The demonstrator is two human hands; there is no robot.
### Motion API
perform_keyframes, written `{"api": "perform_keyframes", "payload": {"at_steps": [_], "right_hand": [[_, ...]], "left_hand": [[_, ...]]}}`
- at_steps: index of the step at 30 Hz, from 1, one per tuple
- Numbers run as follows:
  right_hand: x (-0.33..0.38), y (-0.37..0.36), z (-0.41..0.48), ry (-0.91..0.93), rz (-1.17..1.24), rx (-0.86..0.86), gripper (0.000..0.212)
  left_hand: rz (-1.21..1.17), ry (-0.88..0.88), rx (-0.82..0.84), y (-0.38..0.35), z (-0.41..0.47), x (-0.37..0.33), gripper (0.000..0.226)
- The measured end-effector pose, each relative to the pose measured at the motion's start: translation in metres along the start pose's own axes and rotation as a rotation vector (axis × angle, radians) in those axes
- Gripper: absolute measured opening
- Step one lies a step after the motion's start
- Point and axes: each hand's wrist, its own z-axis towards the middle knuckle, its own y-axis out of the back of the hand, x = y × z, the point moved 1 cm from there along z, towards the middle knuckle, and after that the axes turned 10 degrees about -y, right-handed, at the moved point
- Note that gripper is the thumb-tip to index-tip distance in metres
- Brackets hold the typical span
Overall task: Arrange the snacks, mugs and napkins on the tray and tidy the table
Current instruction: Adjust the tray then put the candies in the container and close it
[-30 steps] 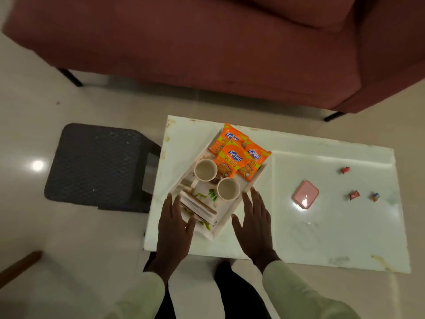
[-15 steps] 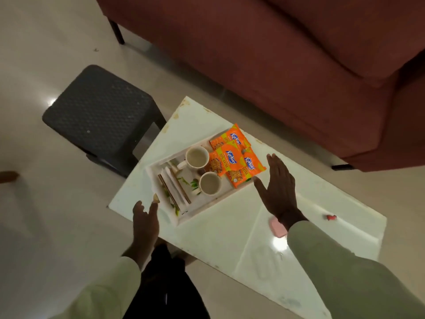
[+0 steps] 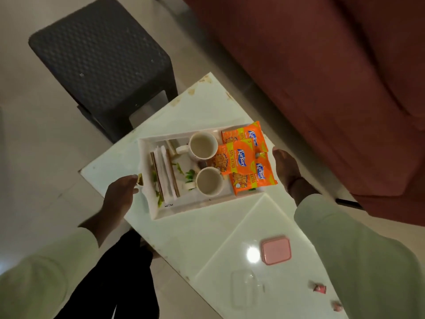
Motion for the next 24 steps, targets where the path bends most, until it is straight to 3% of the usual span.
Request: {"api": "perform_keyframes", "payload": {"at_steps": [4, 10, 18, 24], "right_hand": [[0.000, -0.016, 0.031, -0.177, 0.217, 0.134, 0.044], [-0.006, -0.026, 0.056, -0.334, 0.153, 0.167, 0.060], [-0.012, -0.022, 0.060, -0.404, 0.267, 0.204, 0.032], [-0.031, -0.020, 0.045, -0.319, 0.290, 0.143, 0.020]], "left_hand": [[-0.091, 0.038, -0.036, -0.008, 0.004, 0.010, 0.015], [-0.192, 0.133, -0.083, -0.014, 0.010, 0.011, 0.013], [-0.124, 0.086, -0.067, -0.008, 0.018, 0.014, 0.008], [-0.111, 0.025, -0.042, -0.003, 0.030, 0.004, 0.006]]}}
